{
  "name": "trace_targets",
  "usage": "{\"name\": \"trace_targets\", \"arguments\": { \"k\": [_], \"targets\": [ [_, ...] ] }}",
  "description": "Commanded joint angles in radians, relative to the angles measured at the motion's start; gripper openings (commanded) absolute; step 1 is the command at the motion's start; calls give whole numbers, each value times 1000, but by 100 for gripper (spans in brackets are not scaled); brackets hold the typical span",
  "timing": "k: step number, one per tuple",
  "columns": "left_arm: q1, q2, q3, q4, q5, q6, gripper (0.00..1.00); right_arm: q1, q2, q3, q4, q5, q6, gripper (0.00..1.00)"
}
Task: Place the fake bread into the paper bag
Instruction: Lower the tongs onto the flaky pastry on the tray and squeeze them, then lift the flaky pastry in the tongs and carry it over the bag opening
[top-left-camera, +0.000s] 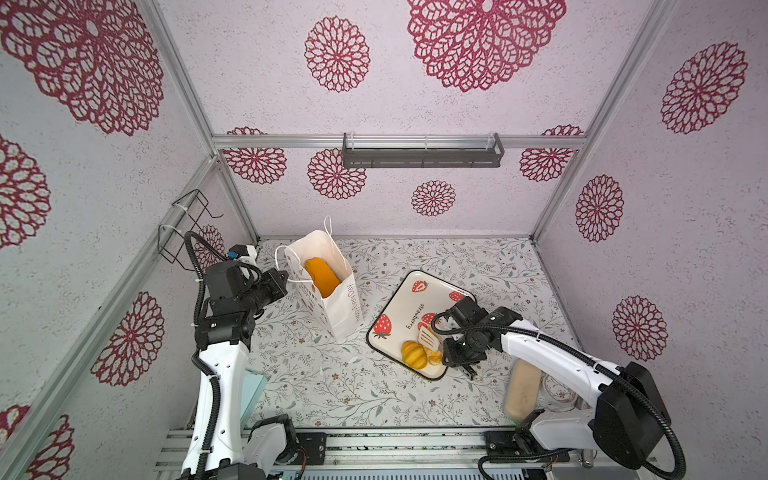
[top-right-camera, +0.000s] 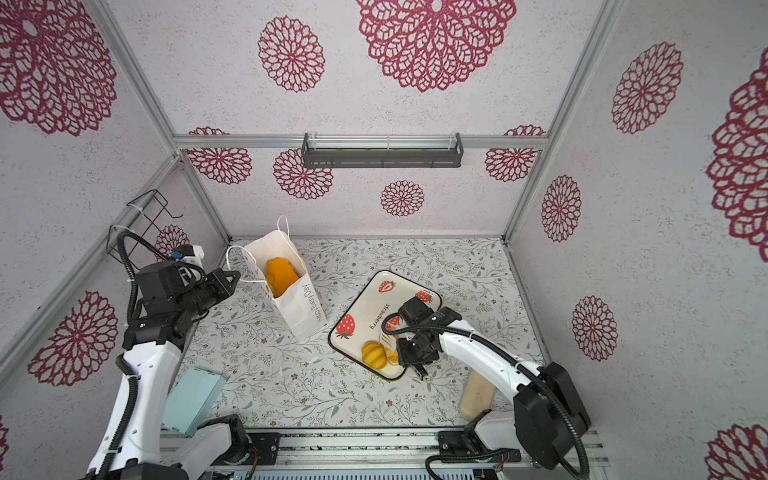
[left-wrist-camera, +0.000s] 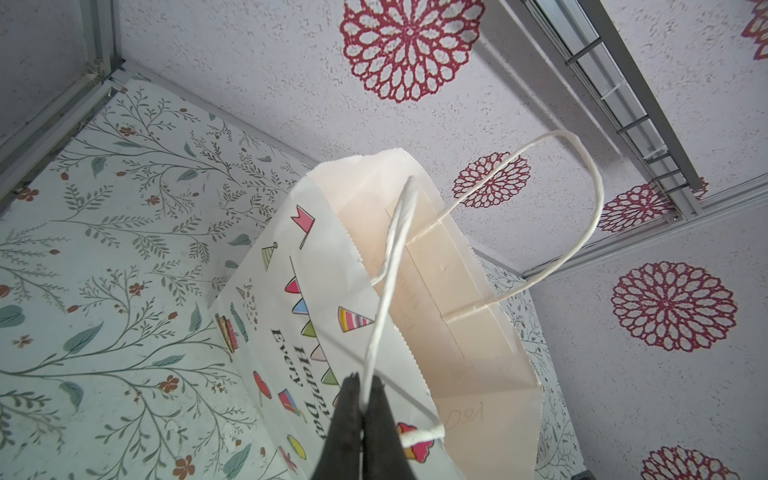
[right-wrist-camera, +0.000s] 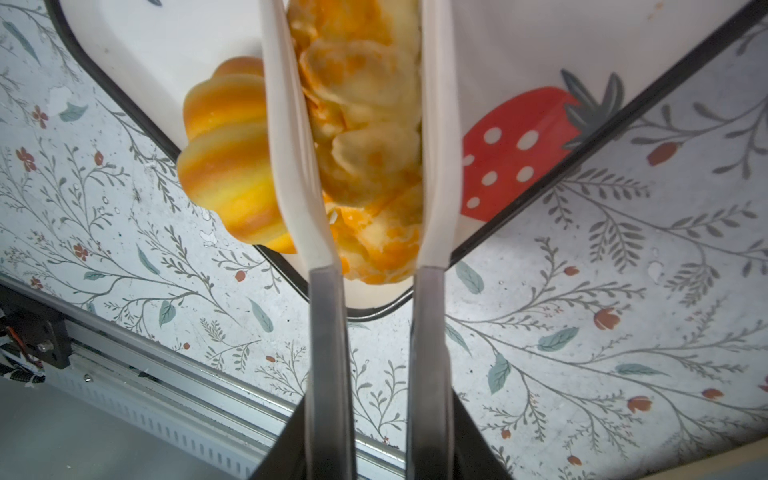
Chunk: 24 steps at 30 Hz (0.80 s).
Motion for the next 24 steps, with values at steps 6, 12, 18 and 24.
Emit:
{"name": "trace_targets", "arguments": {
  "k": [6, 12, 18, 24],
  "targets": [
    [9, 8, 0, 20, 1, 3, 0, -25, -15, 90, -20, 38, -19, 32],
    [8, 11, 0, 22, 2, 2, 0, -46, -12, 153, -25, 52, -43, 32],
    [8, 11, -1, 22, 1, 1, 0, -51, 7, 234, -21, 46, -57, 32],
    [9, 11, 0, 23, 3, 3, 0, -50, 29, 333, 5, 28, -44, 31]
  ]
}}
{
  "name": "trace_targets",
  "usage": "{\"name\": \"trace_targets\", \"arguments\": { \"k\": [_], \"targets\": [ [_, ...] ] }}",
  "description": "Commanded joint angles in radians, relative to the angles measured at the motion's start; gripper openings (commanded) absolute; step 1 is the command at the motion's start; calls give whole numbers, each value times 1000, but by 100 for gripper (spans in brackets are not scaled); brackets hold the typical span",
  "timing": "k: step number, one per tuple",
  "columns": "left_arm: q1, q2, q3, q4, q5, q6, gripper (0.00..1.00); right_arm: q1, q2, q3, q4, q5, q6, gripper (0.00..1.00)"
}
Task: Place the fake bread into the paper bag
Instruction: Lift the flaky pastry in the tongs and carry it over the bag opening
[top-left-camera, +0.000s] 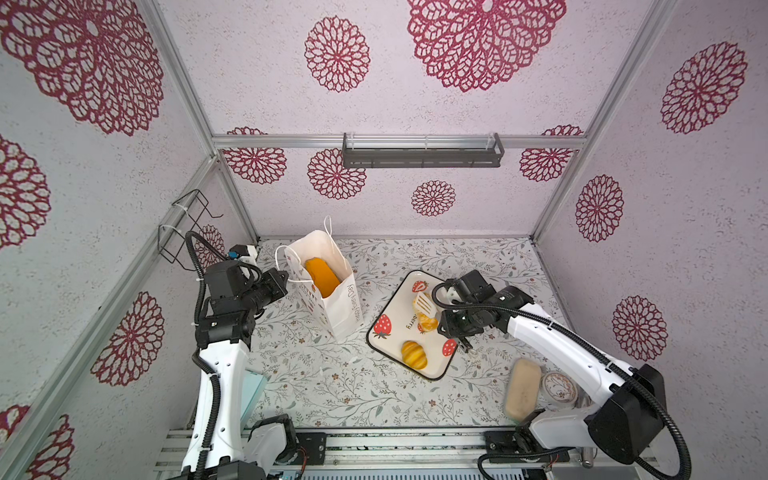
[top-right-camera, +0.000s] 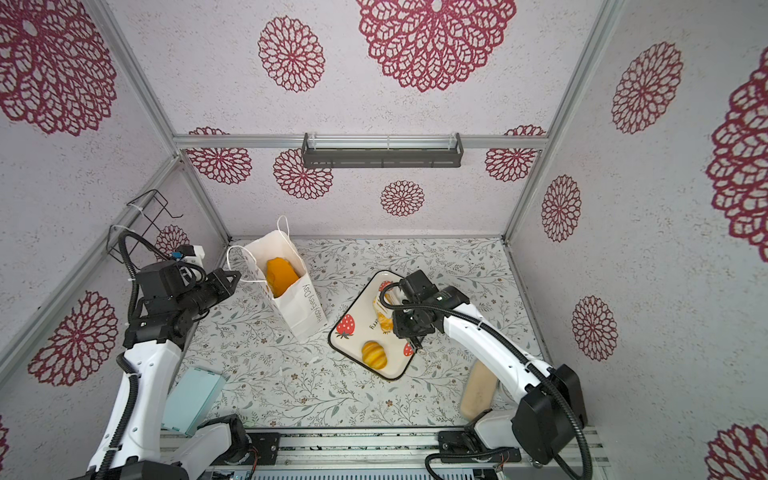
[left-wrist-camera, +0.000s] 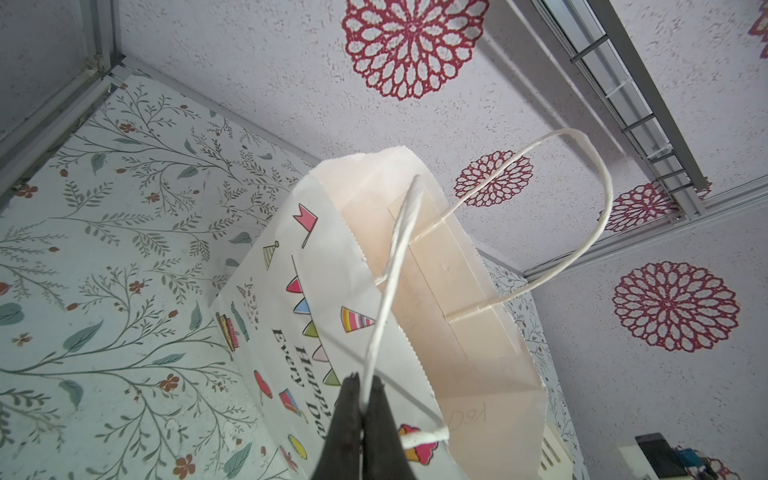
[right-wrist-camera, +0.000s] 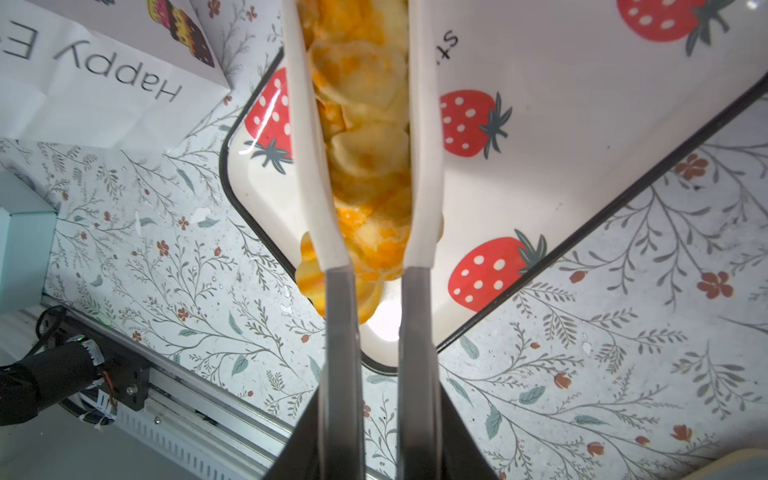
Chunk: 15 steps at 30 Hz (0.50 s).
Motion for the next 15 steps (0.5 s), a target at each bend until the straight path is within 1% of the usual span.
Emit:
{"name": "trace_targets", "arguments": {
  "k": [1, 6, 15],
  "targets": [
    [8, 4, 0, 23, 4, 3, 0, -5, 0, 80, 25, -7, -19, 31],
    [8, 5, -1, 24, 5, 3, 0, -3, 8, 158, 17, -5, -30, 31],
    [8, 6, -1, 29, 12, 2, 0, 3, 25, 244, 9, -7, -40, 31]
  ]
}}
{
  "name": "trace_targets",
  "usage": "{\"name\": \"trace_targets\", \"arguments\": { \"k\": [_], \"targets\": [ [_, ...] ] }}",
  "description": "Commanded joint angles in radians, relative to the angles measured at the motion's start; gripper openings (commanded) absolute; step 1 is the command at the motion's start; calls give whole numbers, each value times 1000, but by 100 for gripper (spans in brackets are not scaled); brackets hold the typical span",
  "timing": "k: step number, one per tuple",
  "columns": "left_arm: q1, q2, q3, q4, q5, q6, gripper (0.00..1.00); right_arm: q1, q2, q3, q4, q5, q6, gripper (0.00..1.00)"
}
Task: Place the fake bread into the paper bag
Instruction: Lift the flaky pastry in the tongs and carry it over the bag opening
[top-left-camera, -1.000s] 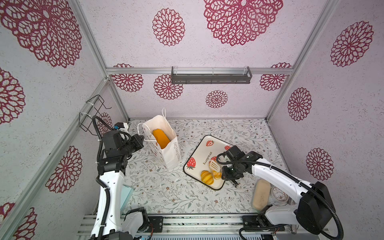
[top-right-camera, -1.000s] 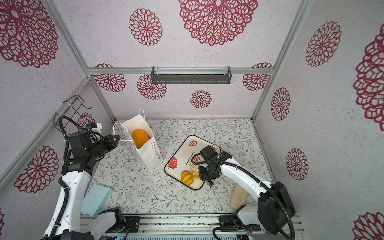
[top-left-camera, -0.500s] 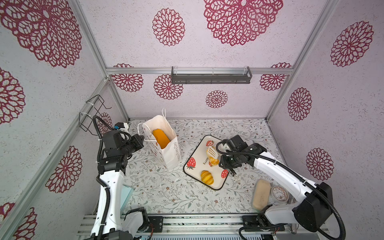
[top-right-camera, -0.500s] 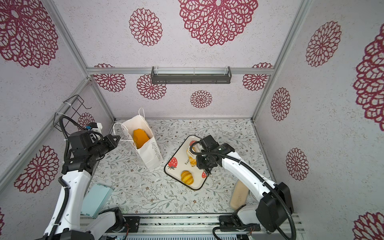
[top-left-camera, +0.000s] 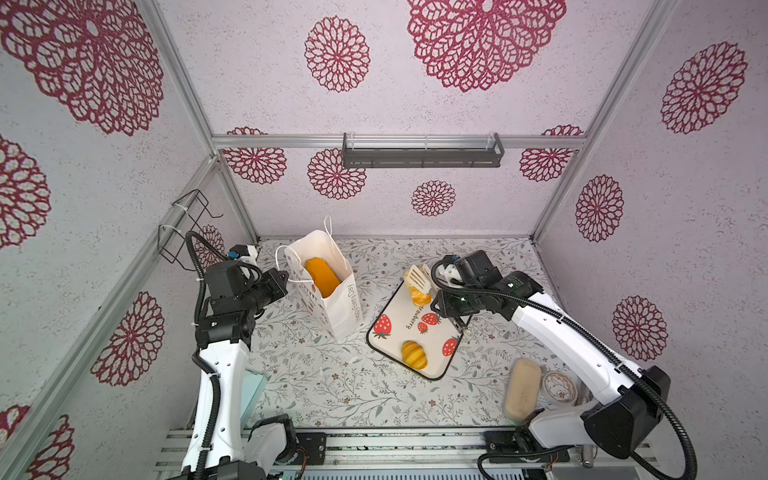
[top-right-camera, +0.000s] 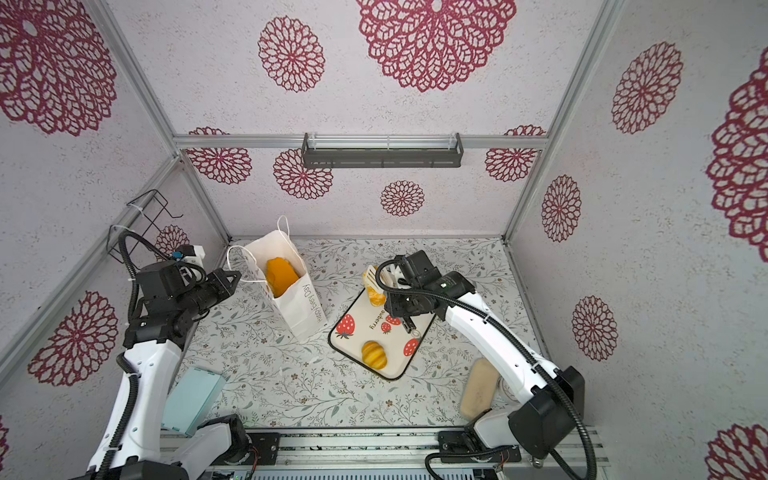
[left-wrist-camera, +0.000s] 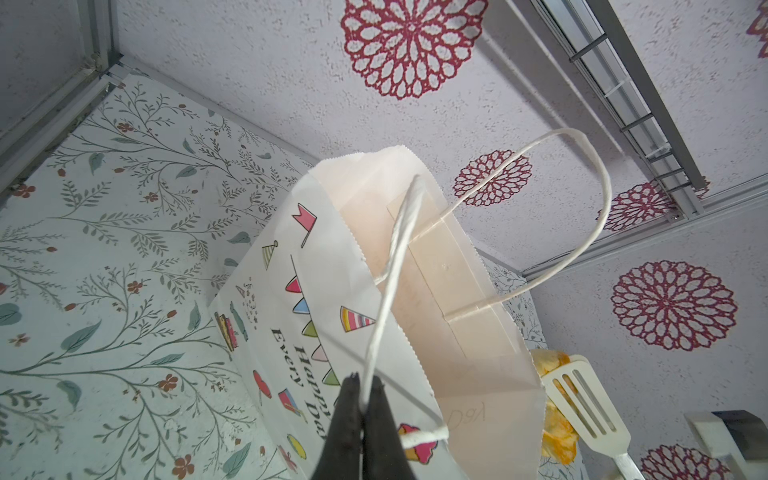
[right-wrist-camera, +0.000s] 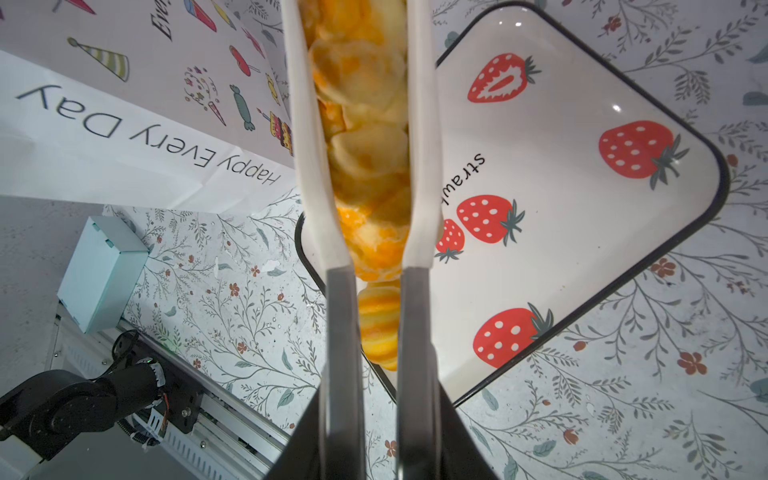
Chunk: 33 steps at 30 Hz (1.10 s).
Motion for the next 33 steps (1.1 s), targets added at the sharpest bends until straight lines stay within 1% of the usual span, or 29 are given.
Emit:
{"name": "trace_targets", "arguments": {
  "k": [1, 6, 15, 33],
  "targets": [
    [8, 5, -2, 31, 13, 1, 0, 4, -1, 63, 14, -8, -24, 31],
    [6, 3, -6, 47, 35, -3, 0, 28, 23, 163, -15, 0, -41, 31],
    [3, -5, -10, 64, 66, -11, 0, 73, 76, 286, -39, 24, -60, 31],
    [0, -8, -9, 64, 64, -6, 0, 174, 188, 502, -39, 23, -96, 32]
  ]
}}
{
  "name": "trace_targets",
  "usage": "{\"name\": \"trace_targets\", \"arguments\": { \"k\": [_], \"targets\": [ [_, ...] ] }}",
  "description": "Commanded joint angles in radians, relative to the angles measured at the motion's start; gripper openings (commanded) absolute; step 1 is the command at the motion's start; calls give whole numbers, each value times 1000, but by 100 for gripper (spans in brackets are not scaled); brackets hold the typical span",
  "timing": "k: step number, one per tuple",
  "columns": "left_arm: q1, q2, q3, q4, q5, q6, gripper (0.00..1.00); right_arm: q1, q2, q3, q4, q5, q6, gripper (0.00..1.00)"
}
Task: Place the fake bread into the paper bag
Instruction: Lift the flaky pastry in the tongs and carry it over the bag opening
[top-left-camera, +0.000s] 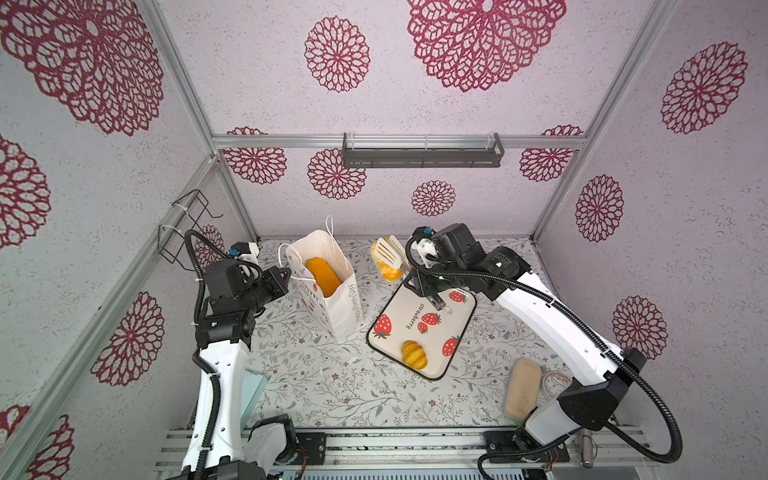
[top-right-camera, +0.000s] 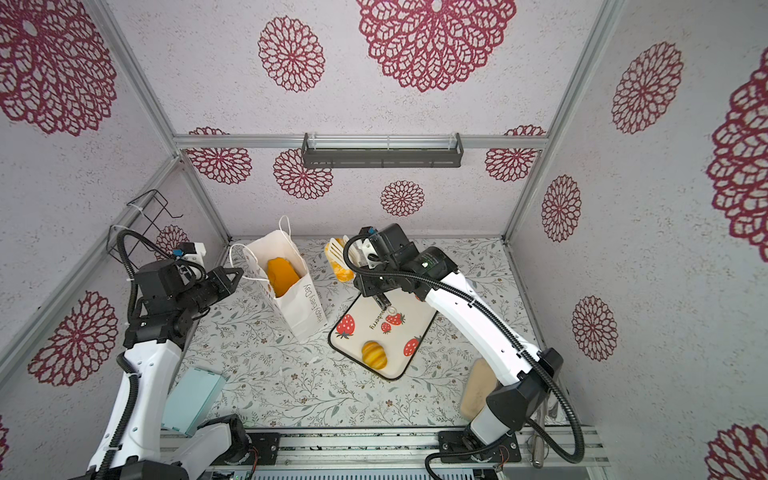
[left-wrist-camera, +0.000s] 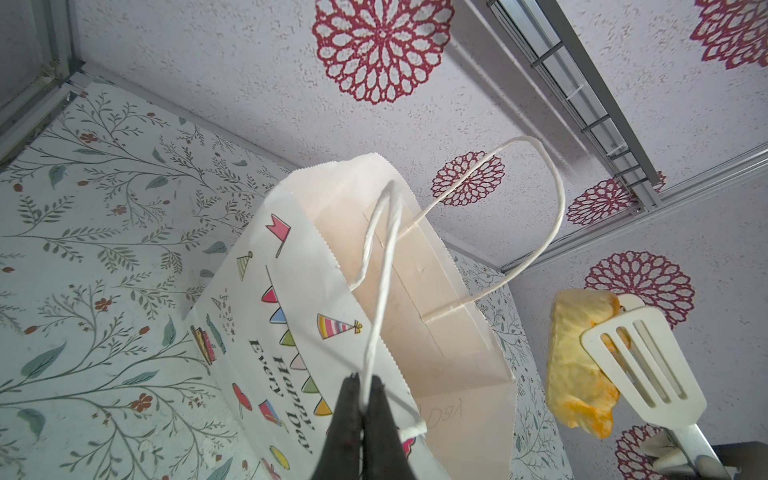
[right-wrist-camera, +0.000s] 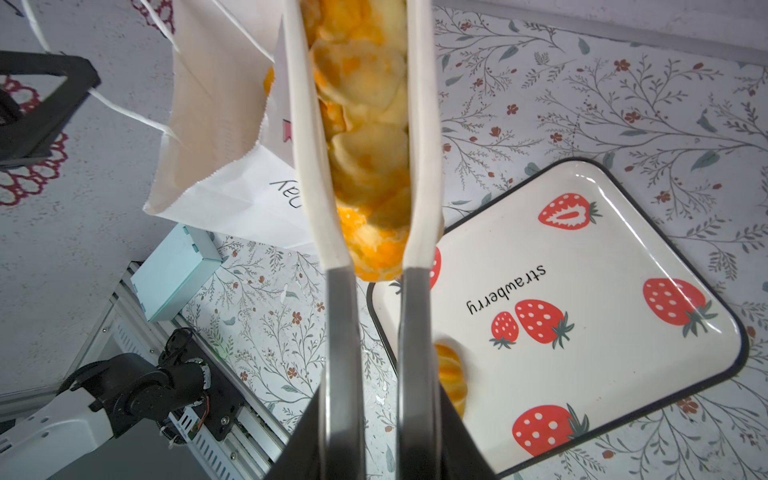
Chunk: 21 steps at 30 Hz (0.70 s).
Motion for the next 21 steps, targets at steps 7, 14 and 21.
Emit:
{"name": "trace_targets", "arguments": {
  "k": [7, 14, 21],
  "targets": [
    [1, -8, -8, 22, 6, 1, 0, 62, 32, 123, 91, -68, -40, 32],
    [1, -11, -6, 16, -1, 6, 0, 96, 69, 168, 123, -119, -48, 32],
    [1, -11, -7, 16, -3, 6, 0, 133, 130, 226, 148, -146, -55, 32]
  ]
}}
